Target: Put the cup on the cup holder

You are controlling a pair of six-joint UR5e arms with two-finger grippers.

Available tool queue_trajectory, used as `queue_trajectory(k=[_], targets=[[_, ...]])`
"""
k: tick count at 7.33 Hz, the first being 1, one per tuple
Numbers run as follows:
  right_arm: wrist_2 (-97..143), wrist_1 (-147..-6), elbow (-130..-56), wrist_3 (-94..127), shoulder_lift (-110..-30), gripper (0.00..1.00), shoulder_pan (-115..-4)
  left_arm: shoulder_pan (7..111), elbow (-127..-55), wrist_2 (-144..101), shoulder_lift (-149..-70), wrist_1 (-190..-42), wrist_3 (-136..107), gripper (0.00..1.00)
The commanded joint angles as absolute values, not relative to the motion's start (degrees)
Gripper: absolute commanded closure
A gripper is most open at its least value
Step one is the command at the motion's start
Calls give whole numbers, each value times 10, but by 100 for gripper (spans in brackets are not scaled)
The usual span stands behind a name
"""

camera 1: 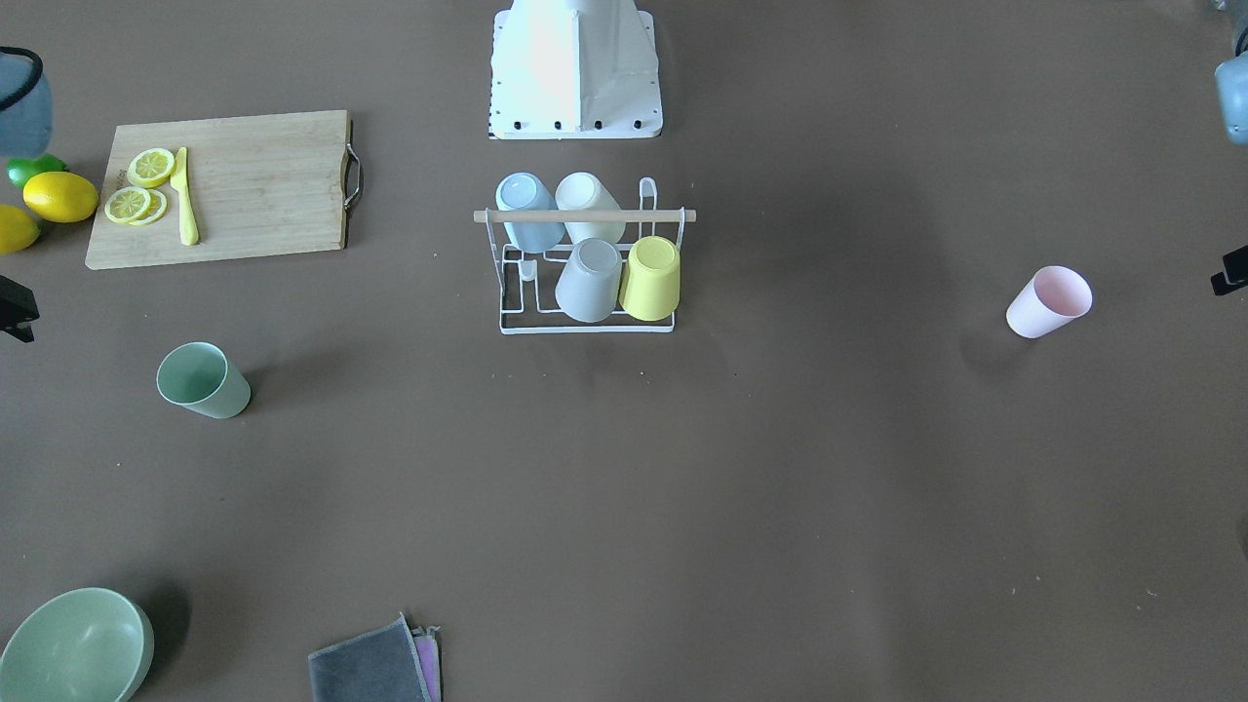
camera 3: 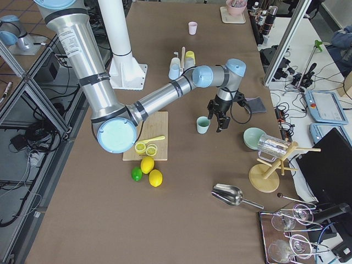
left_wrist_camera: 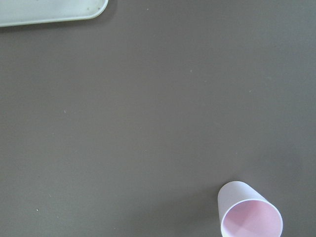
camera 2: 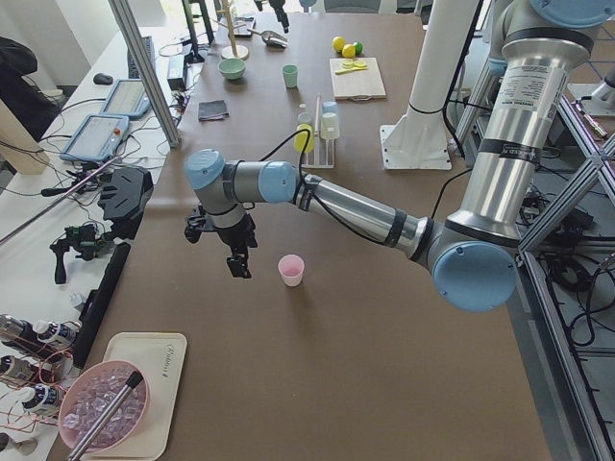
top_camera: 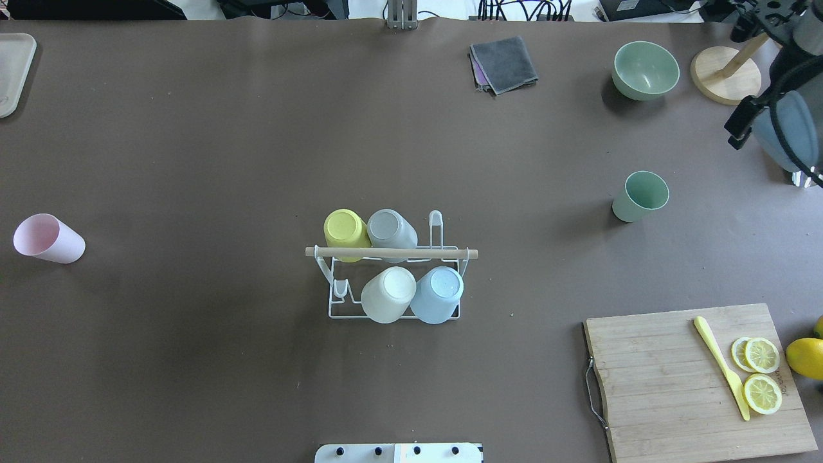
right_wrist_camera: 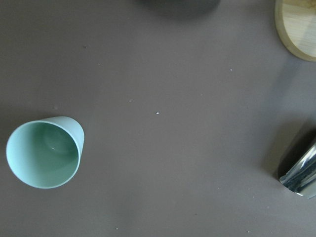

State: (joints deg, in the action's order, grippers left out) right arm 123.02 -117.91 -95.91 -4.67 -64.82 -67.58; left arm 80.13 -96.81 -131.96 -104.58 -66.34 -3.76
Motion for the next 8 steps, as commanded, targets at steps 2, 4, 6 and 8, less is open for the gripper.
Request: queue_trajectory(k=[2,4,6,8], targets=[[1211,-1233,-776,-110,-486,0,-627,723,-927,-1287,-1110,-638,-38,2],[1168,-1232,-714,-117,-453,0,-571,695,-871,-1289,-1141,-635,-37,2],[1135,-1232,-666,-155,-434,0,-521,666,-852,-1291,-1144,-636,-15,2],[1123,-1232,-652,-162,-435,0,-492,652,-811,-1294,-1156,-639,39,2]])
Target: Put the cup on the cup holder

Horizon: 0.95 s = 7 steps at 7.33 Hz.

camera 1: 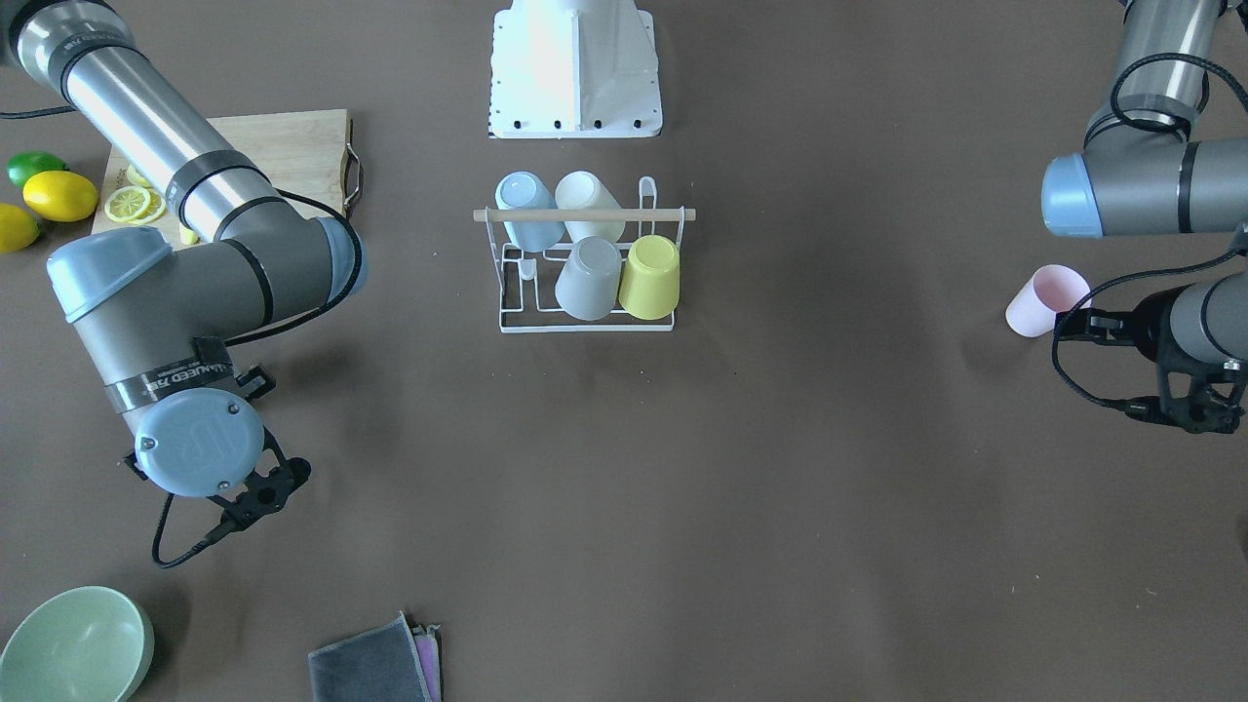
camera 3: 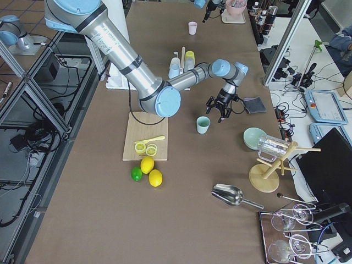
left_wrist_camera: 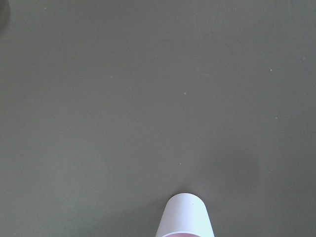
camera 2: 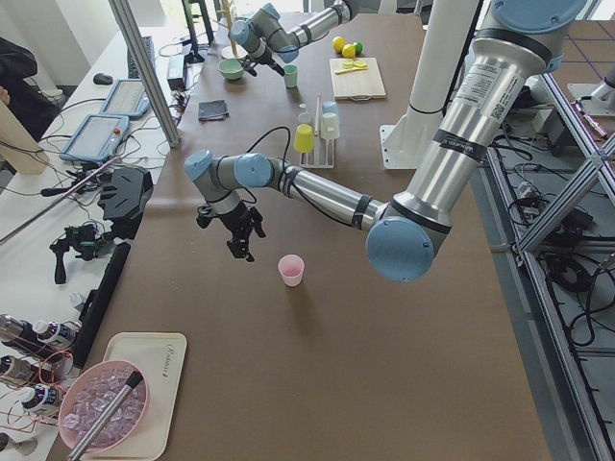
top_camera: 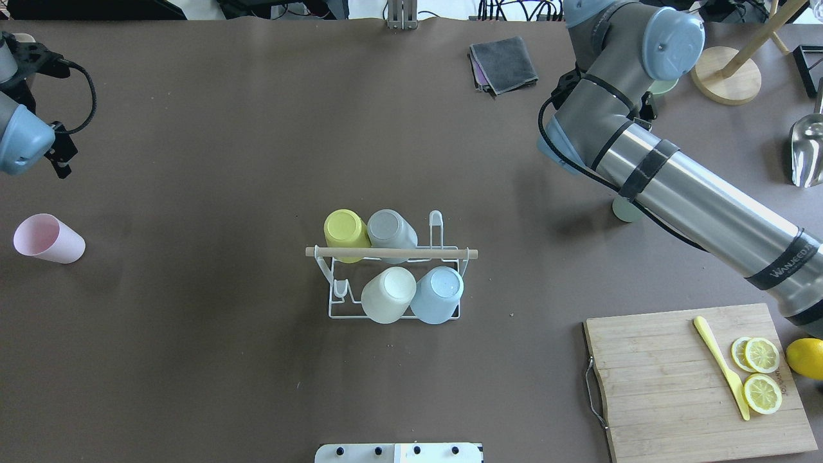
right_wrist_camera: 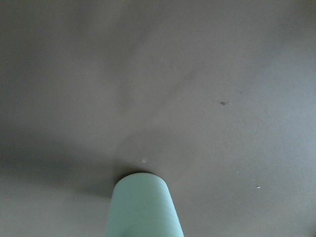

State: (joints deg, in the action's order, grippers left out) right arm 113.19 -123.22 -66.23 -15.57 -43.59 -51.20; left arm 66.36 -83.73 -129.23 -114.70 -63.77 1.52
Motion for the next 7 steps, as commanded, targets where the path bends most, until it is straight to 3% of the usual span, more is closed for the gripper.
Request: queue_trajectory(k=[1,3,7], targets=[[1114,-1232,-643,-167,-436,0,-478,635,-786,-1289,-1171,-641,67,2],[1100,-1233,-639,-193,-441,0,-468,624,-742,-1290,-1190,-641,87,2],[1064,-1239,-639,-223,-458,0,-449,595,-722,-1287,-1191,-653,88,2]])
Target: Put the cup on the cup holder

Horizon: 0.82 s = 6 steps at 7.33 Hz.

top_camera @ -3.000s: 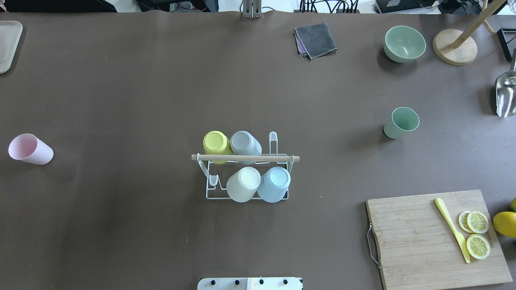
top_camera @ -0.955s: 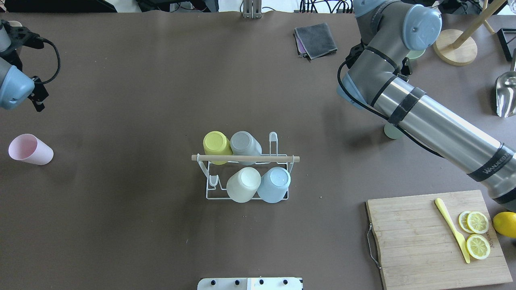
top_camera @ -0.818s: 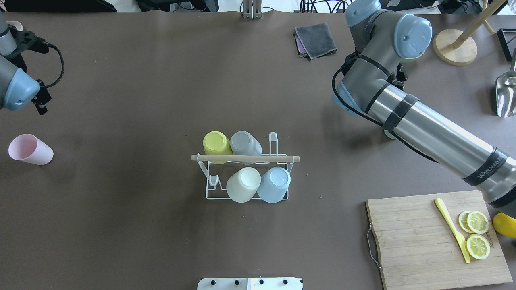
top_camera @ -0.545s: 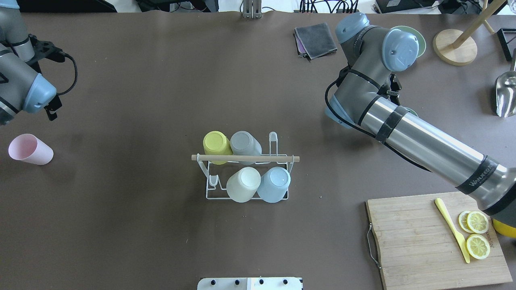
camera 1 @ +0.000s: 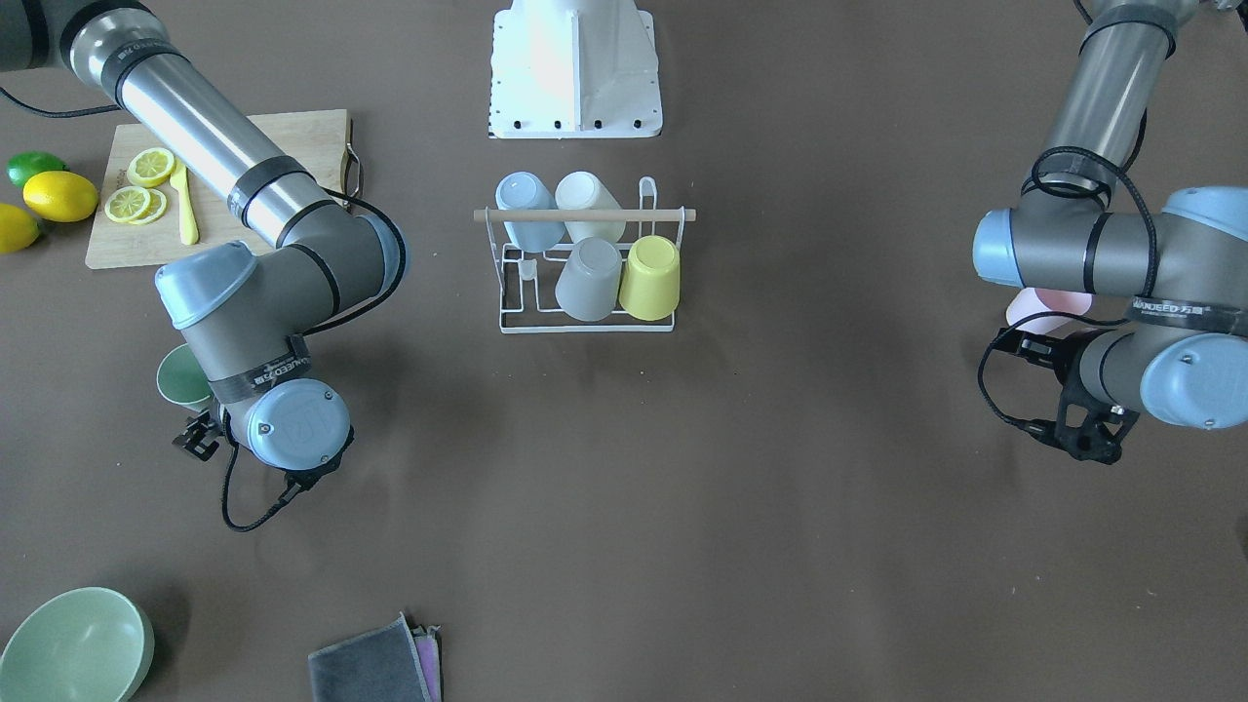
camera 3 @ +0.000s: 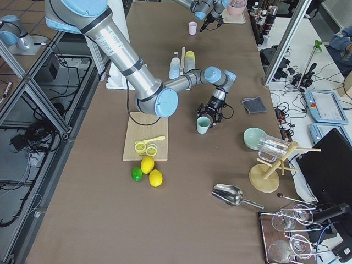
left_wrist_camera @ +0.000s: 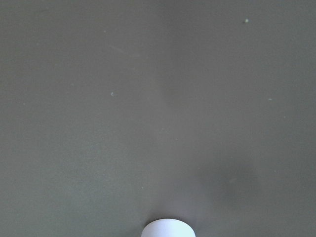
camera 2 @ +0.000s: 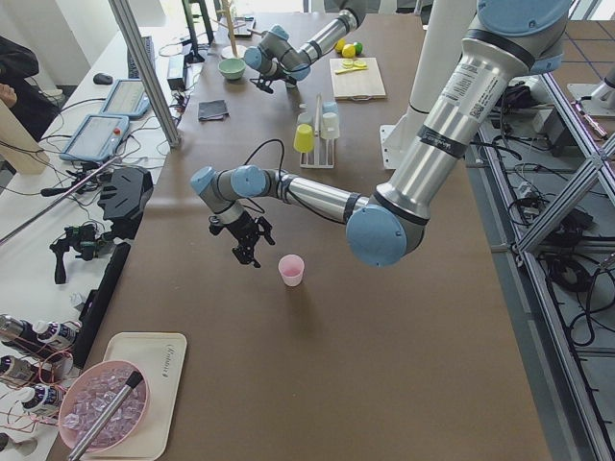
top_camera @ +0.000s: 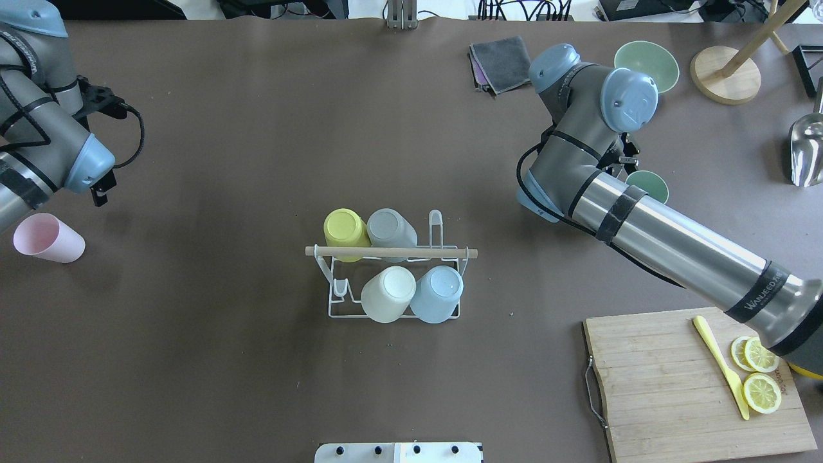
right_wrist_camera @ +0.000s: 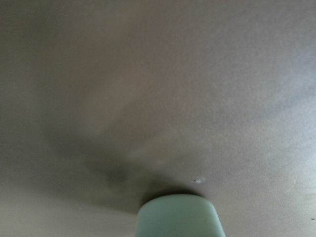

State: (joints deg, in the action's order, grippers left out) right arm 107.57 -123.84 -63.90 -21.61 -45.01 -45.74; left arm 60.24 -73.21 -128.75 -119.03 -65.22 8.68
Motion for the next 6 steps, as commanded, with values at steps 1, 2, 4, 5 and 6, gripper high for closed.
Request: queue_trajectory(k=[1,2,4,5,6], targets=[[1052,-1239,-639,-223,-460,0,-441,584,-712,-1286,-1192,-650,88,2],[1049,-1240,-639,-224,-464,0,-439,579,-696,-1285,-1196,-645,89,2],[1035,-1242,-640,-237,-473,0,-438,577,-649,-1285,-1219,-602,137,2],[1033,-1245,-640,-238,-475,0,-437,577,-645,-1286,-1221,-601,137,2],[1033,-1245,-642,-238,-480,0,-435,577,-640,-1285,-1225,-589,138,2]])
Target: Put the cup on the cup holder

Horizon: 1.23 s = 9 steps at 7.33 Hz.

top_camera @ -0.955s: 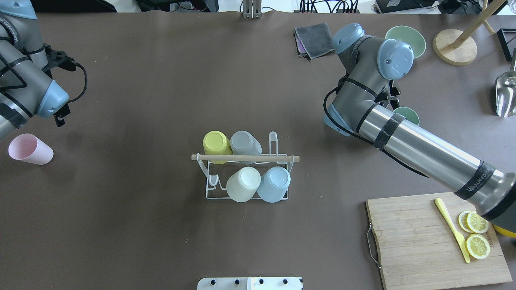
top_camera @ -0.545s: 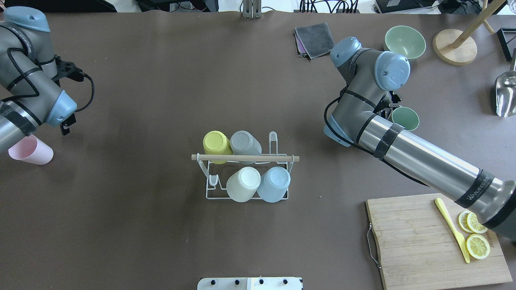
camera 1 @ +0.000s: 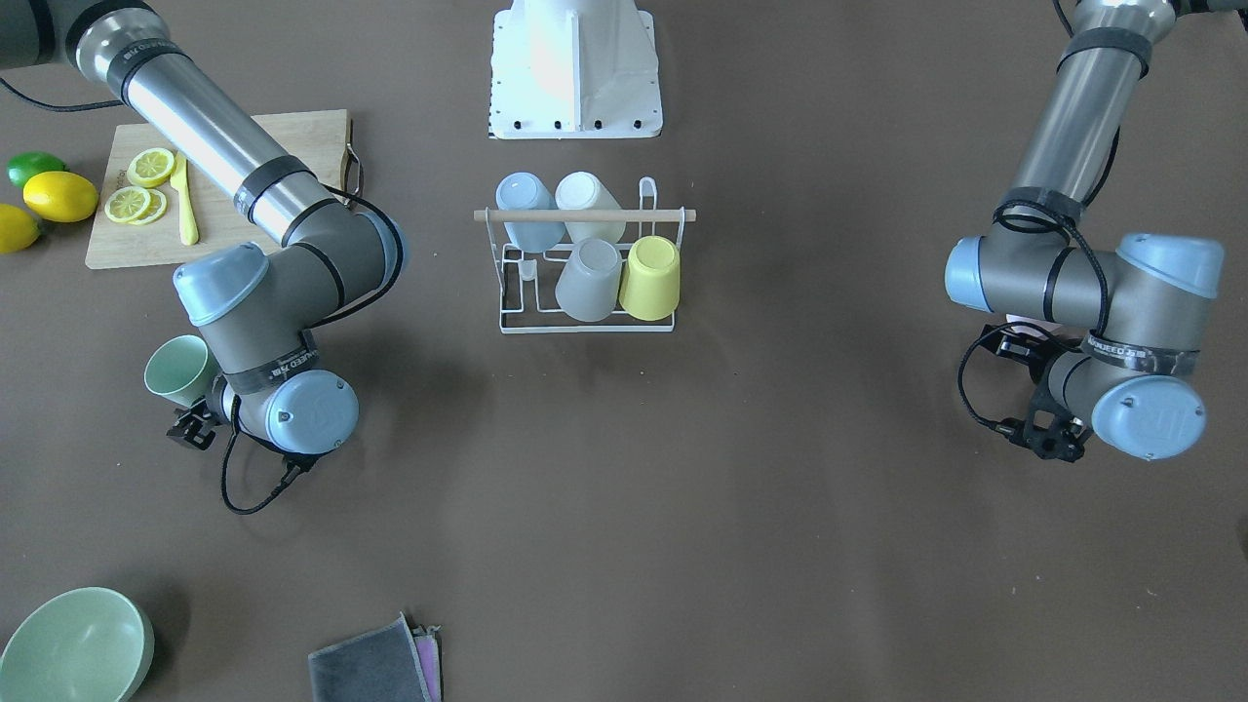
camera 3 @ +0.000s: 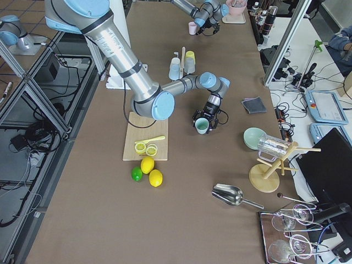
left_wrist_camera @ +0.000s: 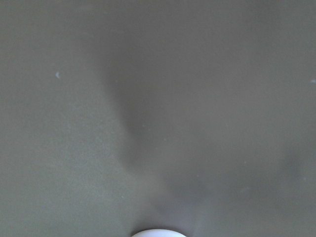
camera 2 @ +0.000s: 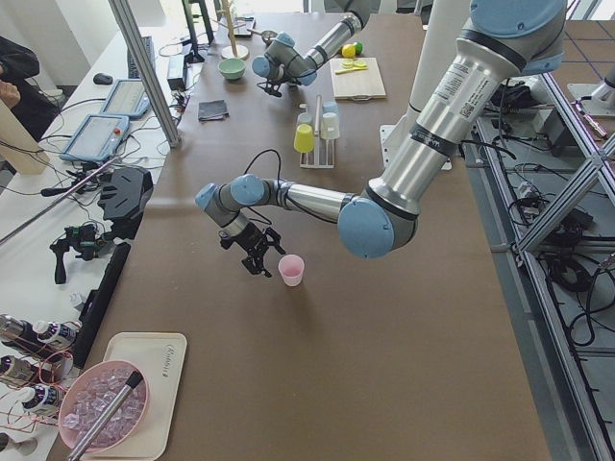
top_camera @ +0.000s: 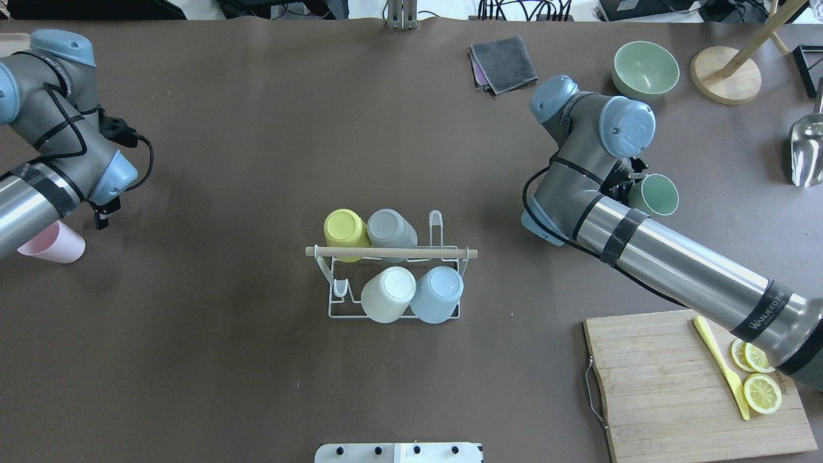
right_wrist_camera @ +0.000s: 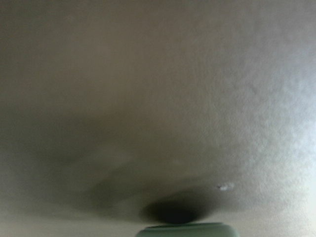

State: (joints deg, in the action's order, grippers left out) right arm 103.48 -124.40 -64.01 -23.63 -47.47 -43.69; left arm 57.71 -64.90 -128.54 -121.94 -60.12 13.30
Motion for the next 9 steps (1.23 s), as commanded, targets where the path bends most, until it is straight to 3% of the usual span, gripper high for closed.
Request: queue_trajectory(k=[1,2,3,6,9], targets=[[1033,-1245,-642,-238,-480,0,-434,577,-626,-1284,-1238,-558,147,2],[1033,-1246,-647,-238,-484,23,-433,576,-615,-1284,-1241,-553,159,2],[1022,-1275,-664,-240,-482,99,-433,574,-607,-1283,-1241,-552,159,2],[991,-1318,-756,-320,-525,100,-474,565,-597,-1255,-1242,-546,164,2],[1032,-1240,-819,-386,-604,100,-556,559,-587,-1252,-1241,-543,173,2]])
